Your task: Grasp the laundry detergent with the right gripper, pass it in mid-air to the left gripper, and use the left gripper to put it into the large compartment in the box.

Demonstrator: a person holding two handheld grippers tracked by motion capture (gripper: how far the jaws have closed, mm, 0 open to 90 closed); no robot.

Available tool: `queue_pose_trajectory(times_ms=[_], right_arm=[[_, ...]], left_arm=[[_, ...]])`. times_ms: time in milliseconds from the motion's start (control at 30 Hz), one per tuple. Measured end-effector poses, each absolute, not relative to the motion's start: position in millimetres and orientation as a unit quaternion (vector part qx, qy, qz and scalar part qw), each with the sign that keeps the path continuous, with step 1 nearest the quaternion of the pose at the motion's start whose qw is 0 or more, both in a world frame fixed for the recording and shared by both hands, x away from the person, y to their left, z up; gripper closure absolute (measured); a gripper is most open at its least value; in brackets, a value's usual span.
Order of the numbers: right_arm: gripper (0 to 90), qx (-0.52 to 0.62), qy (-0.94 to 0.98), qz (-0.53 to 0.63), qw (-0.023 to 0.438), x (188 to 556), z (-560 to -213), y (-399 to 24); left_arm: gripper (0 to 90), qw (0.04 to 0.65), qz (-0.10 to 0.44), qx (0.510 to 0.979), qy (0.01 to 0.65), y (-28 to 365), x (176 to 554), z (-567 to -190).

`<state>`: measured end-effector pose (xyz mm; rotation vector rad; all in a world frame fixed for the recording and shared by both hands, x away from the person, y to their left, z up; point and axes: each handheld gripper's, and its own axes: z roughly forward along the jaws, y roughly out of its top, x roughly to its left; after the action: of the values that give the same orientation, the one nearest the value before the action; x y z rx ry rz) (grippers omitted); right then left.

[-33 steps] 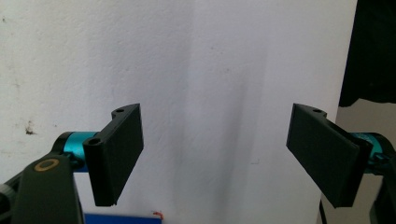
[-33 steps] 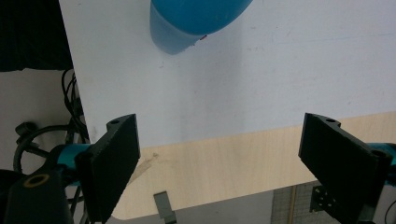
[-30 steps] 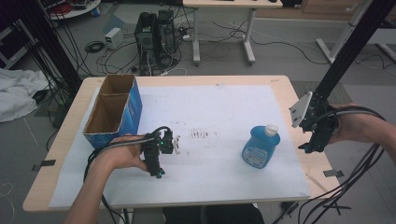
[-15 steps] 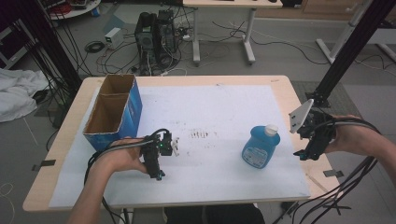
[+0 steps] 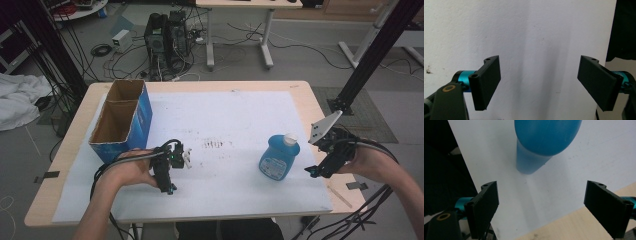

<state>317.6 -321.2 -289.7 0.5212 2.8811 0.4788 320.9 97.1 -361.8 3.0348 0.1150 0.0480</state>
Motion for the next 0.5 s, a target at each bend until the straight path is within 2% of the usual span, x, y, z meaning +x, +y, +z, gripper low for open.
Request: queue_pose_trajectory(times_ms=[500], right_arm=[[11.8,0.233,0.935,0.248,0.099,319.3,-309.7,-311.0]], left_arm=[[18.9,0.052,0.014,0.998,0.038,96.5,318.9,-364.8]])
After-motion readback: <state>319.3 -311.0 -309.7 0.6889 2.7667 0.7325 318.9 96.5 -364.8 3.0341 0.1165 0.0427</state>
